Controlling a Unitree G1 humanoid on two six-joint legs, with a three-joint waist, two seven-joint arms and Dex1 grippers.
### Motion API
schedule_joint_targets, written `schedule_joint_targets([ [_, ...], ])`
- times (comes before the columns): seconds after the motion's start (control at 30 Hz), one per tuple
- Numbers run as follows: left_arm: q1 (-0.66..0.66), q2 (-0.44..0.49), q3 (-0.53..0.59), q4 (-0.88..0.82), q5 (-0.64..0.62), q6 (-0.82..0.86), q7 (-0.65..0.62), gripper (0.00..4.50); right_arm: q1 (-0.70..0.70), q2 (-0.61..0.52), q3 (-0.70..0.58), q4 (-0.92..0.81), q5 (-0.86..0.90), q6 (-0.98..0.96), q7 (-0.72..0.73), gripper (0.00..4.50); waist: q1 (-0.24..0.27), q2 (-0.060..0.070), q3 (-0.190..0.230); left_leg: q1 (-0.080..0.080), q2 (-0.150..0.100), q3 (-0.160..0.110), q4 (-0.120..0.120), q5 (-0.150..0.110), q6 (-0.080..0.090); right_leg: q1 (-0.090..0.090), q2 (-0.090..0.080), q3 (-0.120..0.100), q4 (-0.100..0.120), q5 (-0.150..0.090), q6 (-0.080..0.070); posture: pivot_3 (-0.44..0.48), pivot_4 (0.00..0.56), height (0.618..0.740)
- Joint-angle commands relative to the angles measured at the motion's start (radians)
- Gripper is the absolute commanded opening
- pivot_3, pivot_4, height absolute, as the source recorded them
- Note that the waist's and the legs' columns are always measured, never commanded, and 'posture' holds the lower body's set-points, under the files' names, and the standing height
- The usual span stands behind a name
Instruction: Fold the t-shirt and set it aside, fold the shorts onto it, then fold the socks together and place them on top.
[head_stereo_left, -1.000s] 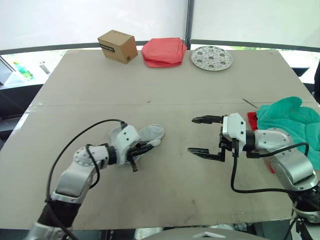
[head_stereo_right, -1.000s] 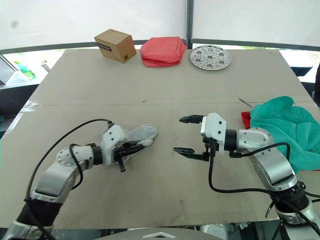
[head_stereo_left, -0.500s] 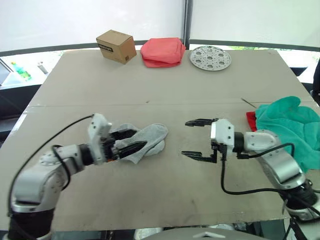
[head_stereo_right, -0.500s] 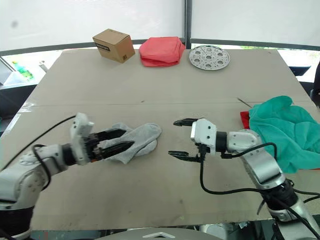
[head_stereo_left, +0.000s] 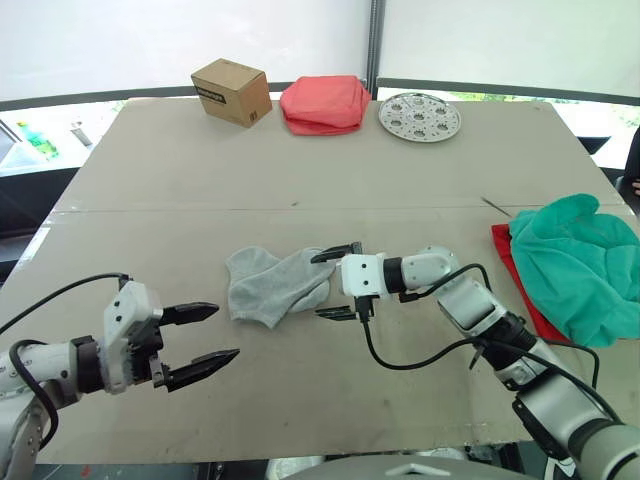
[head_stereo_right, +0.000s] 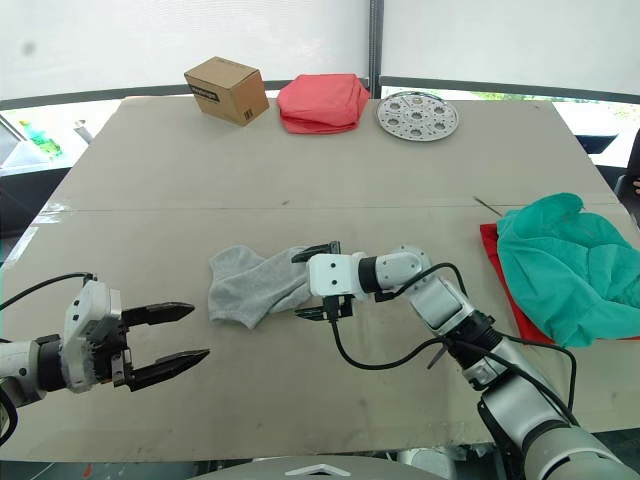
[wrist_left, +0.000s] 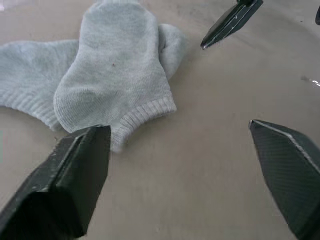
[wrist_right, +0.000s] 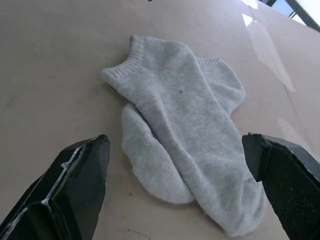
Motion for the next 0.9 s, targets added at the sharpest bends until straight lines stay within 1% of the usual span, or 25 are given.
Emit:
schedule_joint_targets([
  [0.03,0.013,-0.039,0.023,-0.059,0.001,-0.024,0.054,4.49,-0.06,0.034,0.013,0.049,-0.023,-0.041,0.016,4.5,-0.005,0.0,0.0,0.0,0.0,0.0,0.0,0.0,0.0,0.0,0.0,0.0,0.0,0.0,0.0,0.0,0.15,0.74],
  [0.1,0.016,-0.056,0.023,-0.075,-0.002,-0.023,0.076,4.49,-0.093,0.063,0.021,0.123,-0.058,-0.05,-0.011,4.5,-0.006,0.0,0.0,0.0,0.001,0.0,0.0,0.0,-0.001,-0.001,0.001,0.0,0.001,0.002,-0.003,0.0,0.15,0.74],
  [0.17,0.035,-0.07,0.025,-0.089,0.003,-0.031,0.082,4.49,-0.135,0.106,0.029,0.214,-0.079,-0.009,-0.029,4.5,-0.006,0.0,0.0,0.0,0.001,0.0,-0.001,0.001,-0.001,-0.001,0.001,0.0,0.001,0.002,-0.003,0.0,0.15,0.74],
  [0.23,0.068,-0.083,0.034,-0.083,0.019,-0.053,0.081,4.49,-0.166,0.144,0.048,0.311,-0.098,0.05,-0.014,4.5,-0.012,0.0,0.0,0.0,0.001,0.0,-0.001,0.001,-0.002,-0.001,0.002,0.0,0.001,0.002,-0.004,0.0,0.15,0.74],
  [0.27,0.076,-0.09,0.038,-0.082,0.019,-0.056,0.086,4.5,-0.178,0.161,0.05,0.357,-0.108,0.054,-0.013,3.98,-0.014,0.0,0.0,0.0,0.001,0.001,-0.001,0.001,-0.002,-0.001,0.002,0.001,0.001,0.002,-0.004,0.0,0.15,0.74],
  [0.3,0.082,-0.095,0.04,-0.081,0.02,-0.062,0.091,4.5,-0.189,0.173,0.052,0.395,-0.118,0.048,-0.014,3.77,-0.017,0.0,0.0,0.001,0.001,0.001,-0.001,0.001,-0.002,-0.001,0.002,0.001,0.001,0.002,-0.004,0.0,0.15,0.74],
  [0.33,0.085,-0.099,0.041,-0.079,0.024,-0.069,0.095,4.5,-0.2,0.183,0.052,0.425,-0.124,0.044,-0.013,3.17,-0.018,0.0,0.0,0.002,0.002,0.001,-0.001,0.001,-0.002,-0.001,0.002,0.001,0.002,0.002,-0.004,0.0,0.15,0.74],
  [0.4,0.088,-0.108,0.042,-0.074,0.028,-0.08,0.103,4.5,-0.214,0.194,0.049,0.463,-0.129,0.034,-0.005,2.22,-0.02,0.0,0.0,0.002,0.002,0.0,-0.001,0.0,0.0,0.0,0.003,0.0,0.002,0.002,-0.004,0.0,0.15,0.74],
  [0.43,0.091,-0.113,0.041,-0.073,0.029,-0.084,0.106,4.5,-0.219,0.197,0.047,0.474,-0.126,0.03,0.003,1.94,-0.02,0.0,0.0,0.002,0.002,-0.001,-0.001,0.0,0.0,0.0,0.003,0.0,0.002,0.002,-0.004,0.0,0.15,0.74],
  [0.47,0.095,-0.116,0.041,-0.073,0.028,-0.086,0.108,4.5,-0.221,0.2,0.039,0.476,-0.113,0.038,0.021,1.49,-0.021,0.0,0.0,0.002,0.002,-0.001,-0.001,0.0,0.0,0.0,0.003,0.0,0.002,0.002,-0.004,0.0,0.15,0.74],
  [0.5,0.104,-0.121,0.04,-0.075,0.024,-0.085,0.109,4.5,-0.222,0.207,0.022,0.465,-0.084,0.068,0.048,1.15,-0.022,0.0,0.0,0.003,0.002,-0.001,-0.001,0.0,0.0,0.0,0.002,0.0,0.003,0.002,-0.004,0.0,0.15,0.74],
  [0.53,0.122,-0.124,0.04,-0.081,0.016,-0.082,0.099,4.5,-0.223,0.215,0.0,0.445,-0.045,0.115,0.084,0.78,-0.022,0.0,0.0,0.003,0.002,-0.001,-0.001,0.0,0.0,0.0,0.002,0.0,0.003,0.002,-0.004,0.0,0.15,0.74],
  [0.57,0.144,-0.125,0.041,-0.092,0.001,-0.068,0.088,4.5,-0.225,0.22,-0.02,0.419,-0.005,0.17,0.124,0.3,-0.023,0.0,0.0,0.003,0.002,-0.001,-0.001,0.0,0.0,0.0,0.002,0.0,0.003,0.002,-0.004,0.0,0.15,0.74],
  [0.6,0.163,-0.126,0.044,-0.102,-0.015,-0.055,0.08,4.5,-0.227,0.225,-0.036,0.394,0.026,0.218,0.156,0.07,-0.024,0.0,0.0,0.003,0.002,0.0,-0.001,0.0,0.0,0.0,0.002,0.001,0.003,0.002,-0.004,0.0,0.15,0.74],
  [0.63,0.19,-0.121,0.051,-0.117,-0.051,-0.021,0.065,4.5,-0.233,0.233,-0.059,0.364,0.067,0.287,0.185,0.07,-0.025,0.0,0.0,0.002,0.003,0.0,-0.001,0.0,0.0,0.0,0.002,0.001,0.002,0.003,-0.005,0.0,0.15,0.74],
  [0.7,0.254,-0.099,0.082,-0.152,-0.171,0.088,0.031,4.5,-0.251,0.257,-0.118,0.296,0.169,0.465,0.224,0.07,-0.027,-0.001,0.0,0.001,0.003,-0.001,-0.001,0.0,0.0,-0.001,0.001,0.0,0.002,0.005,-0.008,0.0,0.15,0.74],
  [0.73,0.278,-0.09,0.102,-0.162,-0.224,0.132,0.019,4.5,-0.272,0.278,-0.17,0.258,0.25,0.614,0.224,0.07,-0.027,0.0,0.001,-0.001,0.004,-0.001,-0.001,0.001,-0.001,-0.002,0.001,0.0,0.001,0.005,-0.008,0.0,0.15,0.74],
  [0.77,0.292,-0.084,0.116,-0.169,-0.257,0.158,0.015,4.5,-0.284,0.29,-0.206,0.227,0.303,0.719,0.22,0.07,-0.027,0.0,0.001,-0.001,0.004,-0.001,-0.001,0.001,-0.002,-0.003,0.0,0.0,0.001,0.005,-0.008,0.0,0.15,0.74],
  [0.83,0.299,-0.075,0.146,-0.174,-0.304,0.192,0.018,4.5,-0.333,0.311,-0.311,0.178,0.448,1.023,0.192,0.07,-0.027,0.001,0.001,-0.003,0.005,-0.002,-0.001,0.001,-0.002,-0.005,0.0,0.0,0.001,0.005,-0.008,0.0,0.15,0.74],
  [0.9,0.274,-0.063,0.162,-0.17,-0.34,0.217,0.032,4.5,-0.366,0.334,-0.435,0.173,0.557,1.287,0.122,0.07,-0.024,0.001,0.001,-0.004,0.005,-0.003,-0.001,0.0,-0.001,-0.007,0.0,-0.002,0.001,0.005,-0.009,0.0,0.15,0.74],
])
